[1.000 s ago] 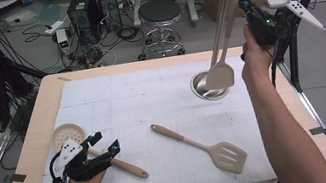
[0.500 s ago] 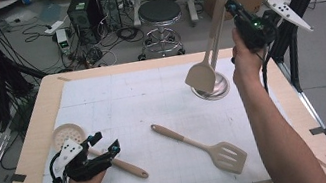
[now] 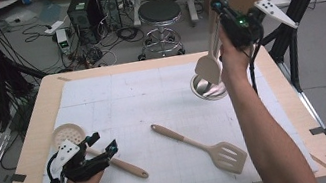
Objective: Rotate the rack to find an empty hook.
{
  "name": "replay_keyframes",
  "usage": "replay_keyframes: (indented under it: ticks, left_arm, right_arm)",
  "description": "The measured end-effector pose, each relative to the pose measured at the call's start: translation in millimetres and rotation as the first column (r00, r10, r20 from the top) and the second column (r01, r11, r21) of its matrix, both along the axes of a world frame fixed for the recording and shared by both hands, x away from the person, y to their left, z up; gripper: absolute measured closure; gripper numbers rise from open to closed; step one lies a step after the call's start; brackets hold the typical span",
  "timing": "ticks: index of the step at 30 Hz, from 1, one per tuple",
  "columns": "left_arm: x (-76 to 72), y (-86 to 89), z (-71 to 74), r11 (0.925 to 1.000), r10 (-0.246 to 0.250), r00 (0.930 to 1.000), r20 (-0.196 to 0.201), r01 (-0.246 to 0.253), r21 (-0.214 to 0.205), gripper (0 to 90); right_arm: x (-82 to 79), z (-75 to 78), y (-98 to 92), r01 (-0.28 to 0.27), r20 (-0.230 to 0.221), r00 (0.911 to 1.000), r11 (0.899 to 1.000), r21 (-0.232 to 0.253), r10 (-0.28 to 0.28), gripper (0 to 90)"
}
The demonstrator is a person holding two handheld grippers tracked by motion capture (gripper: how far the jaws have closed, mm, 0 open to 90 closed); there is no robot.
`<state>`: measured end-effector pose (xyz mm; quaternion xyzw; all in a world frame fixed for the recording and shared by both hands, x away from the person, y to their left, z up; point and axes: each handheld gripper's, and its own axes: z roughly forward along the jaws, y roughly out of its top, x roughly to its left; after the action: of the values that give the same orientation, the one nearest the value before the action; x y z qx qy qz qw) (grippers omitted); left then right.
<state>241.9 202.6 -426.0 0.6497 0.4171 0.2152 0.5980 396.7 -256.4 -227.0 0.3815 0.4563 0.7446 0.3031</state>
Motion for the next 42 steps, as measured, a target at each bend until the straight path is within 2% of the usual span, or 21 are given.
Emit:
replay_keyframes:
  ticks: [2,7,9,13,14,19,25,29,36,42]
  left_arm:
    - [-0.5,-0.6,0.5,1.0,-0.003,1.0,0.006,0.002,0.006,27.3]
    - [-0.7,-2.7,0.7,0.9999,-0.009,0.9999,0.005,0.009,0.01,27.3]
    - [-0.5,-2.3,0.4,0.9999,-0.007,1.0,0.003,0.007,0.01,27.3]
    - [0.8,-3.1,-0.9,0.9999,-0.004,1.0,-0.005,0.004,0.011,27.3]
    - [0.6,-3.4,-0.7,0.9999,-0.007,1.0,-0.005,0.007,0.013,27.3]
    - [0.6,-3.3,-0.7,0.9999,-0.006,1.0,-0.005,0.006,0.014,27.3]
    - [0.6,-3.5,-0.7,0.9999,-0.009,0.9999,-0.005,0.009,0.013,27.3]
    - [0.4,-3.6,-0.5,0.9999,-0.008,1.0,-0.005,0.008,0.013,27.3]
    - [0.4,-2.8,-0.4,0.9999,-0.009,1.0,-0.004,0.009,0.014,27.3]
    - [0.4,-1.9,-0.1,0.9999,-0.007,1.0,-0.002,0.007,0.008,27.3]
  right_arm:
    - [-3.9,-3.7,-10.4,0.013,0.0,0.9999,1.0,0.025,-0.013,90.0]
    - [-6.2,-14.1,-39.7,0.057,-0.036,0.9978,0.996,0.061,-0.055,90.0]
    - [-6.5,-11.5,-47.6,0.089,-0.023,0.9958,0.996,0.023,-0.088,90.0]
    - [-3.4,1.5,-56.3,0.107,-0.015,0.9942,0.994,0.02,-0.106,90.0]
    - [-2.3,4.6,-56.5,0.097,-0.012,0.9952,0.995,0.023,-0.097,90.0]
    - [-3.1,9.9,-46.1,0.088,0.006,0.9962,0.996,-0.031,-0.087,90.0]
    - [-7.7,9.6,-33.9,0.102,0.018,0.9948,0.99,-0.094,-0.1,90.0]
    - [-8.5,9.8,-25.8,0.092,0.021,0.9957,0.99,-0.103,-0.09,90.0]
    - [-5.6,15.4,-9.4,0.084,0.024,0.9964,0.986,-0.145,-0.081,90.0]
    - [0.7,17.3,-1.3,0.077,0.012,0.9971,0.985,-0.152,-0.076,90.0]
